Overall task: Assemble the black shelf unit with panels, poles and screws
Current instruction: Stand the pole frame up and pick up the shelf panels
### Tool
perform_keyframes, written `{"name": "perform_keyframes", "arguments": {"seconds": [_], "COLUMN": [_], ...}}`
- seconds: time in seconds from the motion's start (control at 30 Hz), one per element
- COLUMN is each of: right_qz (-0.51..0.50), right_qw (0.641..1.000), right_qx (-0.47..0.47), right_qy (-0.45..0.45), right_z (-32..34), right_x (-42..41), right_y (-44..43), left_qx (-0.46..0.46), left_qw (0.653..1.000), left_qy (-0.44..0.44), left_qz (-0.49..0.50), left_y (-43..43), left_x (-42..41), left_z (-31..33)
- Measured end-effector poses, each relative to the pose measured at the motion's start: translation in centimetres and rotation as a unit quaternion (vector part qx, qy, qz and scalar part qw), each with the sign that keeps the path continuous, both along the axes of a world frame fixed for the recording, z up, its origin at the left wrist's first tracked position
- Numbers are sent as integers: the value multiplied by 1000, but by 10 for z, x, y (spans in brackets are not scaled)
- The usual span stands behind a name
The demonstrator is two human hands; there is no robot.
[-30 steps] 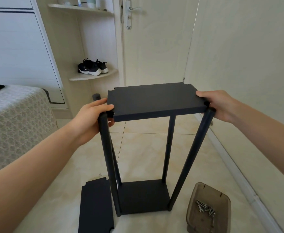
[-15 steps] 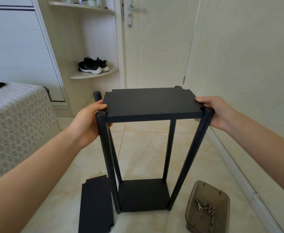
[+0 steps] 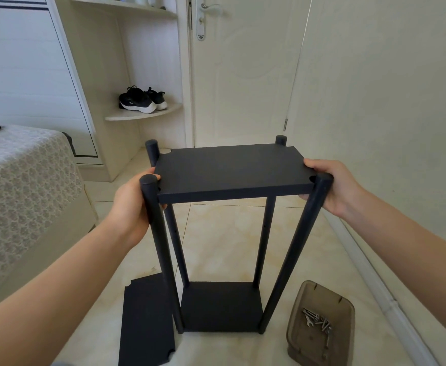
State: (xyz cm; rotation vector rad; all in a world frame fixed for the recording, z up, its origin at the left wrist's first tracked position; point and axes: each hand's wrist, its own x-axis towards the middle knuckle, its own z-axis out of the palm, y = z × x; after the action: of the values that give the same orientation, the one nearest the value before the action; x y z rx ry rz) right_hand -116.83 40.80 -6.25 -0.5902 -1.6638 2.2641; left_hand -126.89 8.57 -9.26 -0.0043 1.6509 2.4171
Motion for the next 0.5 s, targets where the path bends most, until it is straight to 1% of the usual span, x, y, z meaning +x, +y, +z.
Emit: {"name": "perform_keyframes", "arguments": {"seconds": [0.1, 0.23, 0.37, 0.5], "right_qz": [-3, -16, -39, -89], "right_qw": [1000, 999, 997, 992], "right_qx": [-7, -19, -27, -41], "right_qy": [-18, -43, -58, -80], "right_z": [-4, -12, -14, -15], "right_x": [3, 5, 2, 0], "right_y": [1, -3, -10, -17], "left_qx": [-29, -69, -72, -71], "left_qw": [1000, 997, 997, 997], "left_qy": [-4, 16, -2, -13], "left_qz": [-8, -13, 13, 21], "left_y": [0, -7, -7, -2], "left_x": [2, 0, -3, -4], "left_z": [-4, -14, -18, -20]}}
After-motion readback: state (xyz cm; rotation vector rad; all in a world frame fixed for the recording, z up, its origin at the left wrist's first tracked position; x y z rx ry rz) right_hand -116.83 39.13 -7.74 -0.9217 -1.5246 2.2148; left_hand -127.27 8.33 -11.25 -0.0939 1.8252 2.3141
